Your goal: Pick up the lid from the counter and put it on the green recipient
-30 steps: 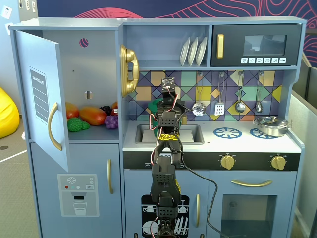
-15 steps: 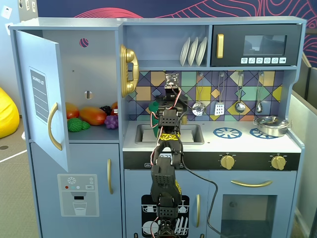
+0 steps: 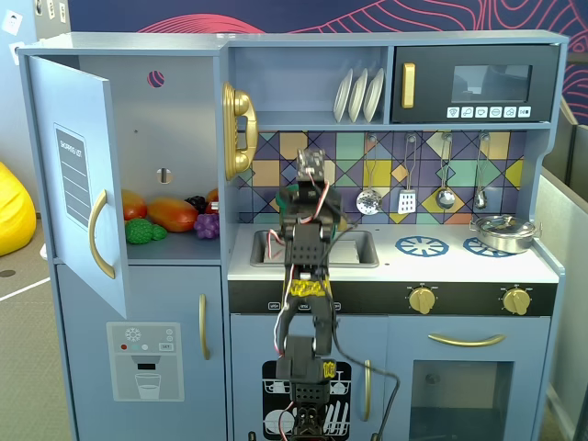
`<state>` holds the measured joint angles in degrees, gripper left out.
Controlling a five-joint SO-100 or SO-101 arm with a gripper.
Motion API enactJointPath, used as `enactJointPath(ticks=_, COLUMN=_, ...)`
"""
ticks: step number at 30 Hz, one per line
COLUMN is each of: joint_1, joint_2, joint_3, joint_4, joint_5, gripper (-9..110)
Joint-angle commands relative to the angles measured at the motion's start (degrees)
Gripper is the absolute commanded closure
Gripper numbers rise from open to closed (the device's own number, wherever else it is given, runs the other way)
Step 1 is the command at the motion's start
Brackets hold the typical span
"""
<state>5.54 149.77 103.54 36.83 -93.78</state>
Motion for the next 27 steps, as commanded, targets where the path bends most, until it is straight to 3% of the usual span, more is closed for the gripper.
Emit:
enactJointPath(ticks=1, joint_1=1.1, joint_2=9.8, joint_3=9.1, joint_4=4.3, joint_5=1.1, gripper=73)
enactJointPath(ticks=10, joint_1=2.5, joint_2=25.4, joint_3=41.8, joint_4=13.9, joint_5=-5.7, gripper=101)
enactJointPath(ticks=16, joint_1=-2.2, joint_2=27.8, joint_3=56.8, joint_4=18.5, joint_5=6.0, gripper=101)
enactJointPath(ticks=19, joint_1=-6.2, joint_2=27.1, joint_3=61.1, joint_4=25.8, joint_5=1.5, gripper=101)
enactJointPath(ticks=23, joint_1=-10.3, joint_2=29.4, joint_3=65.4, joint_4=33.0, joint_5=9.7, gripper=101)
enactJointPath(ticks=27, joint_1=-10.8, joint_2=32.3, joint_3=68.1, joint_4=41.1, joint_5=10.5, gripper=100)
